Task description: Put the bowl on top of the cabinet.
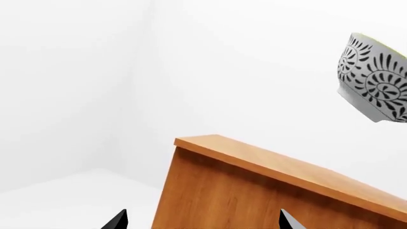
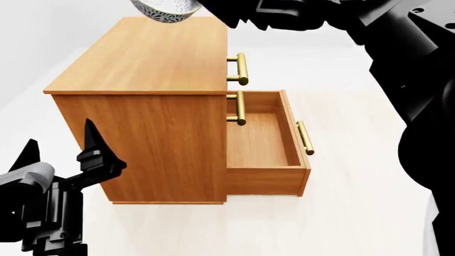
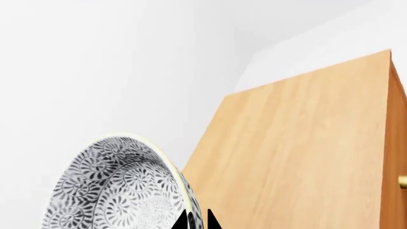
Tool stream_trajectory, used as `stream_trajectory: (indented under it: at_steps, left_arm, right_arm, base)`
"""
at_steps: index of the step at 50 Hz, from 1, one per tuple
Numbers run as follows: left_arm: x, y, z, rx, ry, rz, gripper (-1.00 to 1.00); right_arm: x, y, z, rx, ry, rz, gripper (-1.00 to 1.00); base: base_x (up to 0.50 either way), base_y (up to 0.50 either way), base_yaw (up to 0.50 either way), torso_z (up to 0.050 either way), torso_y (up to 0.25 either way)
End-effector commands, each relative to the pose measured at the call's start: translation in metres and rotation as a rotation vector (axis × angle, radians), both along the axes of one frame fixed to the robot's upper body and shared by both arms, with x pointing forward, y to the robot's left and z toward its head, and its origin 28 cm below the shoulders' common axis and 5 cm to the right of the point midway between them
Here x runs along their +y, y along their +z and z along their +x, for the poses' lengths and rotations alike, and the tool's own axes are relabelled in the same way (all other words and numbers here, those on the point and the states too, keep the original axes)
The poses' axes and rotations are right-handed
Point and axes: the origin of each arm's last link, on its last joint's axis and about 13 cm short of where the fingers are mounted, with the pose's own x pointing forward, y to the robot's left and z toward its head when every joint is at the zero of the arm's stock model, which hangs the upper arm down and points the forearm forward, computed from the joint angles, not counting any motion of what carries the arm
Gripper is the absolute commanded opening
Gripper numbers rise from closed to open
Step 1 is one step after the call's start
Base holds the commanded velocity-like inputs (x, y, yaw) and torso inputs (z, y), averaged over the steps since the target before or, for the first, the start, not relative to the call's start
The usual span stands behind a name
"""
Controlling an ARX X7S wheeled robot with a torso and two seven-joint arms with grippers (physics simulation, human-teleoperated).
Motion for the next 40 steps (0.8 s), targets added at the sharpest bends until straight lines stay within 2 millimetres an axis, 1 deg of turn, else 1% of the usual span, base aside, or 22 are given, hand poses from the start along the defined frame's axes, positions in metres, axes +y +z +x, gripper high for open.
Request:
stream_trajectory:
  at_steps: [1,17,20,24,26,40]
  left_arm:
    - [-0.001,0.000,-0.001,0.002,-0.003,0.001,1.00]
    - [0.000,-0.002,-0.001,0.002,-0.002,-0.001,1.00]
    - [0.000,-0.001,-0.001,0.002,-0.001,-0.002,1.00]
    - [-0.001,-0.001,-0.001,0.002,-0.003,-0.001,1.00]
    - [-0.001,-0.001,-0.002,0.001,-0.005,-0.001,1.00]
    - [0.000,-0.001,-0.001,0.005,-0.006,0.009,1.00]
  right_arm:
    - [-0.003,0.006,-0.002,0.015,0.023,0.057,-1.00]
    - [-0.007,0.000,-0.001,0.031,0.016,0.018,-1.00]
    - [-0.006,-0.002,0.000,0.037,0.022,0.024,-1.00]
    - [-0.006,-0.011,0.002,0.053,0.032,0.035,-1.00]
    - [-0.005,-0.013,0.003,0.058,0.035,0.042,-1.00]
    - [-0.004,-0.017,0.004,0.055,0.055,0.071,-1.00]
  base:
    - [0.00,0.00,0.00,0.000,0.000]
    - [0.00,0.00,0.00,0.000,0.001]
    - [0.00,0.00,0.00,0.000,0.000]
    - [0.00,0.00,0.00,0.000,0.000]
    - [0.00,0.00,0.00,0.000,0.000]
    - [0.00,0.00,0.00,0.000,0.000]
